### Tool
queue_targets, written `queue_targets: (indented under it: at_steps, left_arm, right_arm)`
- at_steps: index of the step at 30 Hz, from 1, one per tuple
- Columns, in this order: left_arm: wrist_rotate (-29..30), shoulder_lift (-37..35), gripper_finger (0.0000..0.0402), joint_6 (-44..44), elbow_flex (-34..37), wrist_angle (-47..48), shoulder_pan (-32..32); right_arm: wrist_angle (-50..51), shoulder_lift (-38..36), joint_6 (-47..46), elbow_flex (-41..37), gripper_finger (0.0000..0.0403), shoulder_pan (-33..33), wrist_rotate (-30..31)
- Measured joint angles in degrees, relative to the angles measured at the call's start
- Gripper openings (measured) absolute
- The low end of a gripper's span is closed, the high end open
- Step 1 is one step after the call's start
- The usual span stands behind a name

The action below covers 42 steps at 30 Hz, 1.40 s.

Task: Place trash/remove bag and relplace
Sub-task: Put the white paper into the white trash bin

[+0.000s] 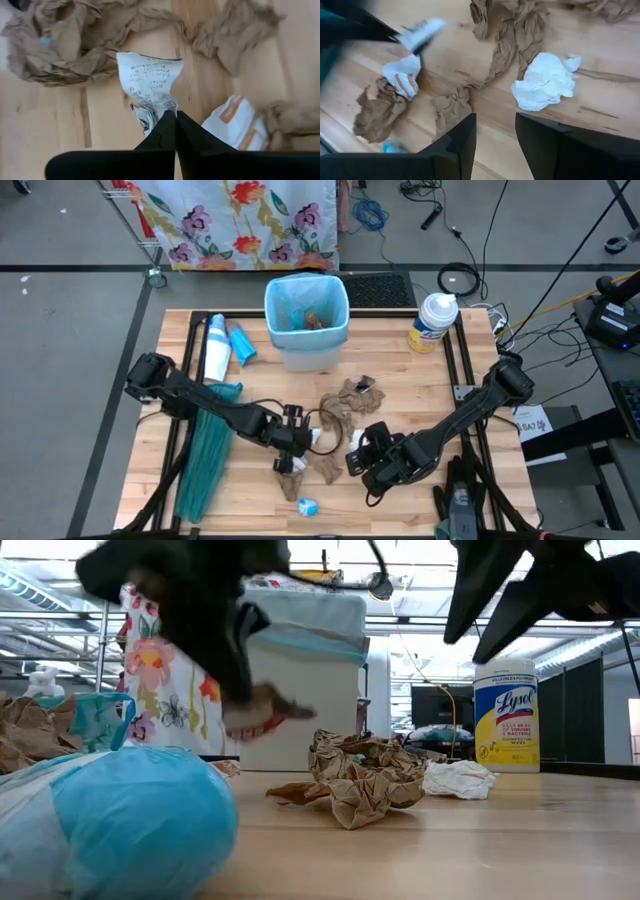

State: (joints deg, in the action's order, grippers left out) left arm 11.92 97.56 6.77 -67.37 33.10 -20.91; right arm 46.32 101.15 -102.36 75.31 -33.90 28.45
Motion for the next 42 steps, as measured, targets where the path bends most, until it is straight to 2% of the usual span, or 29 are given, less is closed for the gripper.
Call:
queue_targets:
  at_steps: [9, 15, 21, 28, 34, 37, 42]
  left_arm:
    - [1.66, 0.00, 0.0001, 1.98, -14.62, 17.38, -0.61]
    - [2.32, 0.00, 0.0000, 3.76, -23.88, 23.57, -0.92]
    - [6.17, -1.82, 0.0000, 5.04, -32.04, 29.06, -0.44]
    - [8.42, -9.15, 0.0000, 7.80, -34.96, 33.56, 4.11]
    - [8.29, -15.50, 0.0000, 3.81, -34.98, 31.79, 13.26]
    - [3.31, -17.02, 0.0000, -0.80, -34.98, 29.25, 20.29]
    - [-13.33, -17.07, 0.0000, -7.37, -34.95, 24.28, 33.96]
  right_arm:
    - [-3.83, 1.89, 3.85, 0.00, 0.0129, -0.07, -0.29]
    - [-4.15, 1.89, 7.14, 0.00, 0.0129, -0.08, -0.36]
    - [-4.14, 1.89, 9.37, 0.00, 0.0130, -0.08, -0.40]
    - [-4.15, 1.89, 12.03, 0.00, 0.0130, 0.79, -0.40]
    - [-4.54, 1.87, 13.59, 0.00, 0.0130, 2.06, -0.34]
    - [-4.44, 1.85, 13.57, 0.00, 0.0130, 2.62, -0.28]
    - [-4.15, 1.84, 11.71, 0.00, 0.0130, 3.57, -0.23]
